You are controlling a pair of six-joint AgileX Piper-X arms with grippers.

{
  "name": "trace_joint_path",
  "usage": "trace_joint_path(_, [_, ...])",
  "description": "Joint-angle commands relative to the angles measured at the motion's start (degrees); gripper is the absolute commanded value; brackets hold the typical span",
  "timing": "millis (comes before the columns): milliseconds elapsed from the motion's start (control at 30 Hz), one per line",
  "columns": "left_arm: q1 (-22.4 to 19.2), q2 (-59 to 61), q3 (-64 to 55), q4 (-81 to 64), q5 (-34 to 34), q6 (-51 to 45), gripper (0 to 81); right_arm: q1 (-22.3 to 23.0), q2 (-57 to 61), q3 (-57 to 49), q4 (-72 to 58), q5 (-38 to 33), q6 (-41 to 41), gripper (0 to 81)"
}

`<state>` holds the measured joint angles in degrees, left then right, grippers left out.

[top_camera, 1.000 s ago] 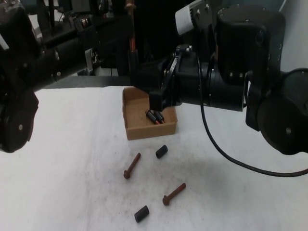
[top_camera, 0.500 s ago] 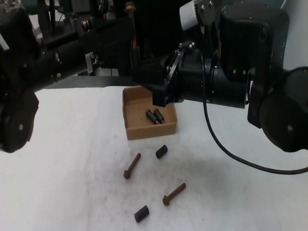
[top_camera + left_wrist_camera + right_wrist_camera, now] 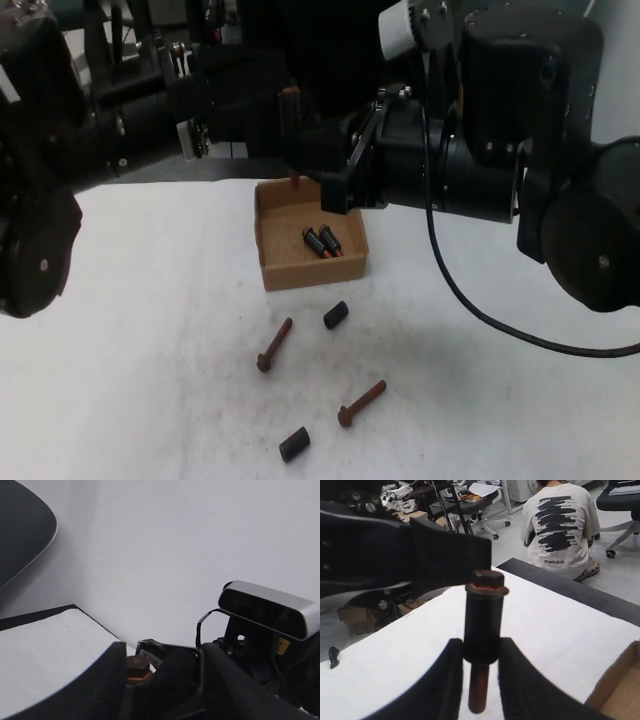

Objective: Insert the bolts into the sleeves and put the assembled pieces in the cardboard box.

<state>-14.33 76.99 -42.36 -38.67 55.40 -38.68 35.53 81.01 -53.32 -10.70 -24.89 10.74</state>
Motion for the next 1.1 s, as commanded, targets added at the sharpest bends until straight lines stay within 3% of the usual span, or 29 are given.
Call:
trace_joint_path(0, [0.0,-0.2,-0.7,0.3,0.8,-0.3,44.2,-0.2,-0.2,-0.9,-0.8,-0.8,0.2,0.8])
trace_joint_path(300, [0.3,-0.2,-0.7,0.3,0.8,-0.3,44.2,-0.8,-0.2,-0.9,-0.7,-0.8,0.7,0.8])
trace_joint_path(500, [3.3,-0.2,-0.7,0.3,1.7,-1.9,44.2,-3.8,-0.2,-1.7,2.4,-0.8,1.4,0.8])
trace_joint_path(733, [4.3,-0.2,-0.7,2.5,6.5,-1.2,44.2,-6.5,0.9,-7.6,17.7,0.2,-11.2,0.8])
trace_joint_path(1067, [6.9,-2.1,-0.7,25.7,3.7,14.2,44.2,-8.8,9.1,-17.3,26.6,0.9,-12.5,0.8])
